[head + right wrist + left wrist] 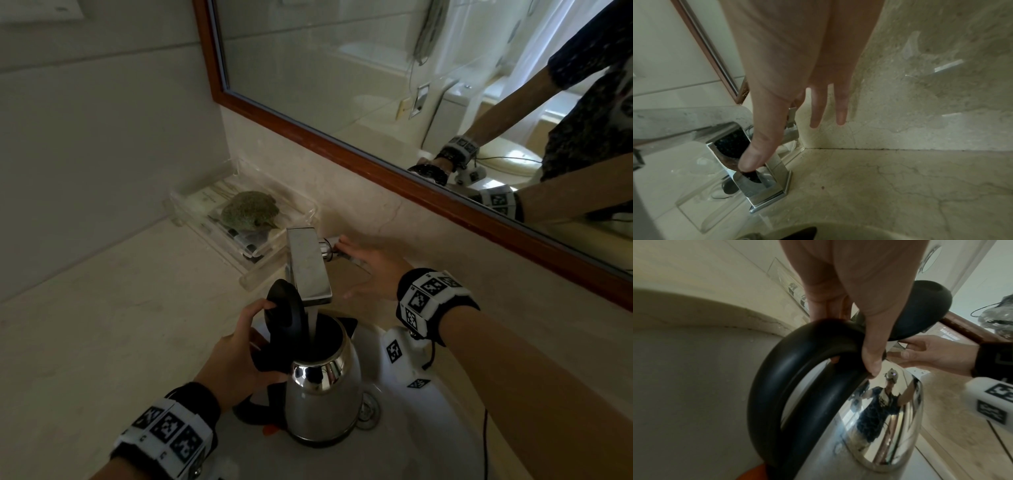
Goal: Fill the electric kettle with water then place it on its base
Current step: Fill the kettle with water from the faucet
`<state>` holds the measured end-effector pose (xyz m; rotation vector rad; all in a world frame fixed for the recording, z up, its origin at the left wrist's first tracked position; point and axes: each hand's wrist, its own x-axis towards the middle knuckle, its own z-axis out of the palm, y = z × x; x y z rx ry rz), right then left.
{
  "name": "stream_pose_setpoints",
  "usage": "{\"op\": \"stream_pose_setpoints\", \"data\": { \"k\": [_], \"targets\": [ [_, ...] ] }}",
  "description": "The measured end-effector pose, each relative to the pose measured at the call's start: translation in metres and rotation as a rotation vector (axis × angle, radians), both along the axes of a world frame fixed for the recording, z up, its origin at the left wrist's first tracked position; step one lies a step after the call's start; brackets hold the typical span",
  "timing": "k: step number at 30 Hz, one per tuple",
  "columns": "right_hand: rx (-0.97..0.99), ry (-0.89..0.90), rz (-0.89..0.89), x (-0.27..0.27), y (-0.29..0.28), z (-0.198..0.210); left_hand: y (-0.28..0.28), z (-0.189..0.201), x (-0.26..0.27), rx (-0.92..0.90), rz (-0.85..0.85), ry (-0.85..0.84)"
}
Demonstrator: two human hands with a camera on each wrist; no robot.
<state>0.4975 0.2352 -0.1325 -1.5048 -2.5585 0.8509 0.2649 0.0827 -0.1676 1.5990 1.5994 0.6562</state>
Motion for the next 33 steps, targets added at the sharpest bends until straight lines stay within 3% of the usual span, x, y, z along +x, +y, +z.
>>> {"op": "stream_pose_setpoints", "data": {
  "k": [33],
  "targets": [
    [-0.026, 0.064, 0.003, 0.002, 0.005, -0.01, -0.001, -0.001, 0.001, -0.005, 0.005, 0.008]
  ]
}}
